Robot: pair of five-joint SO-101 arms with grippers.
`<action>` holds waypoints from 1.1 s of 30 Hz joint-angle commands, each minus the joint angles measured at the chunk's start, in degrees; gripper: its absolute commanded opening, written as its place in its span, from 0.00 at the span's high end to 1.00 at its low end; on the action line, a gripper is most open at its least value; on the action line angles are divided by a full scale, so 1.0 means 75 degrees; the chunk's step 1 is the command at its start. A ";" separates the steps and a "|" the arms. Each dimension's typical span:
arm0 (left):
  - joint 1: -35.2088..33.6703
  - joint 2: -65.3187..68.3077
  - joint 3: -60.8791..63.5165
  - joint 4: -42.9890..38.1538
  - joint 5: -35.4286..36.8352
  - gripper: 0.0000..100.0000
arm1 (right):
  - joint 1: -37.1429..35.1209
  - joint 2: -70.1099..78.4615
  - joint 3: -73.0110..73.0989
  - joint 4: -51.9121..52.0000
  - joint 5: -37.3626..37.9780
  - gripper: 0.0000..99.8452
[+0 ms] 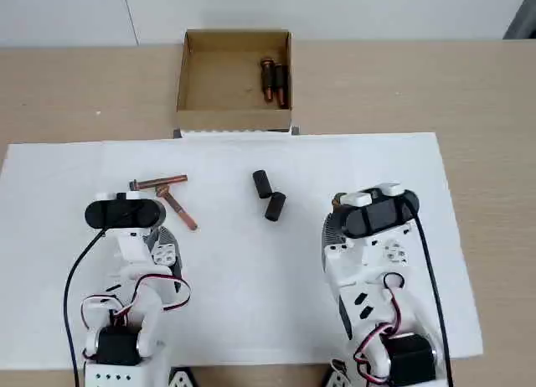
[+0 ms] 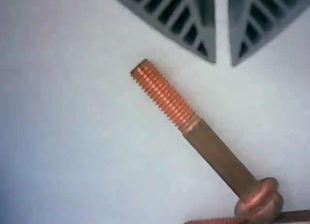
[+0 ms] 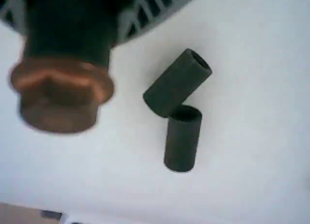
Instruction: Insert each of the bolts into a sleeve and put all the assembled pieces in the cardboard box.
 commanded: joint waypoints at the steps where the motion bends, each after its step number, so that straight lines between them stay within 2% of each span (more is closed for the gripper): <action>1: -0.0023 -0.0070 -0.0029 0.0000 -0.0023 1.00 | 0.0029 0.0768 -0.0996 -0.0029 -0.0094 1.00; 6: -0.0023 -0.0070 -0.0029 0.0000 -0.0023 0.99 | 0.0029 0.3089 -0.2462 -0.0275 -0.0117 1.00; 19: -0.0023 -0.0070 -0.0029 0.0000 -0.0023 0.99 | 0.0029 0.9289 -0.6095 -0.2901 -0.0059 1.00; 27: -0.0023 -0.0070 -0.0029 0.0000 -0.0023 0.99 | 0.0018 1.2982 -0.9354 -0.3768 -0.0059 1.00; 33: -0.0023 -0.0070 -0.0029 0.0000 -0.0023 0.99 | -0.0123 1.5443 -1.2155 -0.3804 -0.0059 1.00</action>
